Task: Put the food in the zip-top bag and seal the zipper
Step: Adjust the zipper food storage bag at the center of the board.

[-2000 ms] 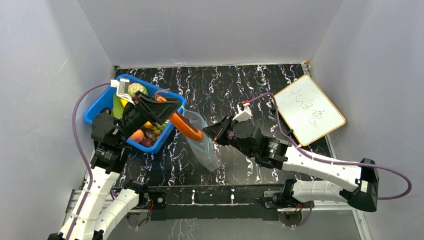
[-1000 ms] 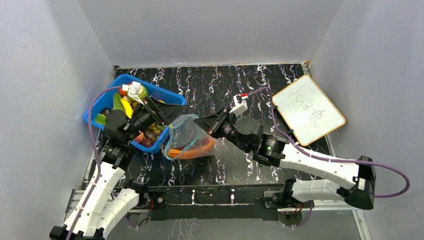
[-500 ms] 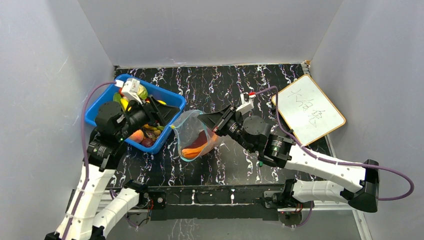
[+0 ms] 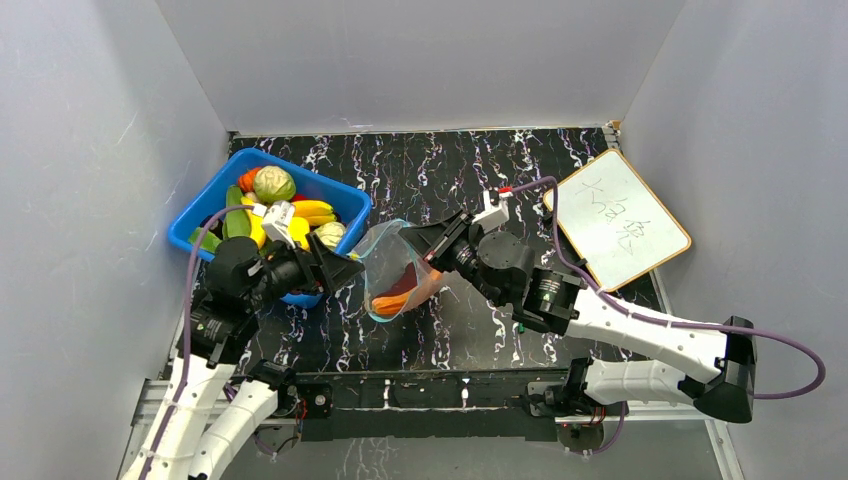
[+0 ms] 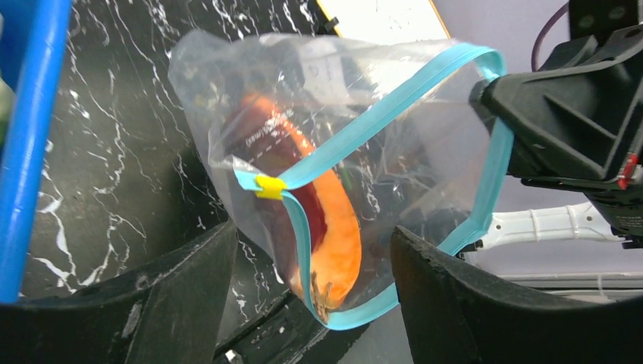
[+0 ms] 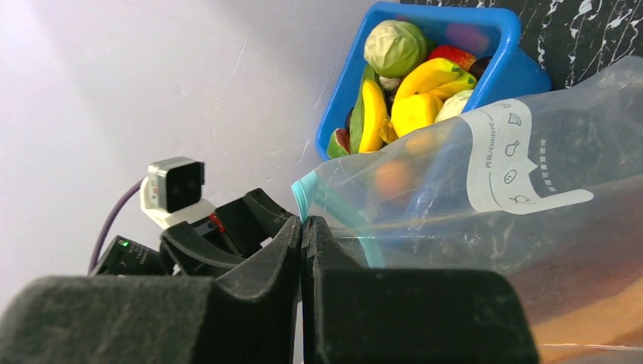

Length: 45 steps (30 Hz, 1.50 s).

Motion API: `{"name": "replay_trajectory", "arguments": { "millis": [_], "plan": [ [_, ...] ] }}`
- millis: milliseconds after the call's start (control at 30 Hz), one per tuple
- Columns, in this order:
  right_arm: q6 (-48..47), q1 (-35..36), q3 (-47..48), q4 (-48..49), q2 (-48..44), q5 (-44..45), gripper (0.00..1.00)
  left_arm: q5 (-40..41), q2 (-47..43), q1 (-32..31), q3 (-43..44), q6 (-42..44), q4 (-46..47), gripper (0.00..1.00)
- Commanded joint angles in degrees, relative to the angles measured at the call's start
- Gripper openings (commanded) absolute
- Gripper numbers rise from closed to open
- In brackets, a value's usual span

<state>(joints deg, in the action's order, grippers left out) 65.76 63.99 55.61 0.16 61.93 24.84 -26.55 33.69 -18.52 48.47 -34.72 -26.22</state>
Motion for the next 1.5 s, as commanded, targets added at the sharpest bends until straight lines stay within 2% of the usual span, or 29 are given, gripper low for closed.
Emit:
{"name": "replay_trajectory", "arguments": {
  "millis": [0,267,367,567,633,667,900,1000,1133,1300,1400,1467],
  "plan": [
    [1.2,0.0,2.4,3.3,-0.4,2.6,0.0,-4.8,0.0,-0.1,-4.6,-4.7,7.6,0.68],
    [1.9,0.0,2.8,3.1,0.8,2.3,0.0,-3.9,2.8,-0.1,-8.5,-2.7,8.8,0.62],
    [2.1,0.0,2.8,3.1,1.2,1.5,0.0,-3.3,3.0,-0.2,-9.5,-2.6,10.5,0.54],
    [2.4,0.0,0.5,2.2,0.4,2.0,0.0,-2.7,4.0,-0.1,-6.8,-1.5,10.6,0.26],
    [2.6,0.0,-0.7,-0.1,-0.3,3.5,0.0,-2.5,4.3,-0.1,-4.6,-1.4,10.7,0.04],
    [2.8,0.0,-1.3,-1.4,-0.6,4.6,0.0,-2.7,4.4,-0.1,-3.3,-1.6,11.0,0.0],
    [4.6,0.0,-1.1,-14.4,-3.0,14.2,0.0,-4.7,8.0,-0.2,4.6,-4.1,13.0,0.0],
    [1.4,0.0,-0.4,-17.3,-3.2,14.9,0.0,-6.9,10.6,-0.1,8.4,-5.3,13.6,0.0],
    [-2.7,0.0,-3.2,-16.7,-2.7,12.3,0.0,-8.3,11.6,-0.1,7.7,-6.4,17.5,0.0],
    [-11.1,0.0,6.0,-22.4,-1.4,11.9,0.0,-8.6,14.3,-0.2,7.3,-5.7,15.5,0.0],
    [-19.7,0.0,10.7,-19.4,-2.0,4.2,0.0,-8.5,14.7,-0.1,6.2,-5.4,16.2,0.0],
    [-24.9,0.0,8.3,-12.8,-3.3,-3.1,0.0,-9.0,15.3,-0.2,5.5,-6.1,17.5,0.0]
  ]
}}
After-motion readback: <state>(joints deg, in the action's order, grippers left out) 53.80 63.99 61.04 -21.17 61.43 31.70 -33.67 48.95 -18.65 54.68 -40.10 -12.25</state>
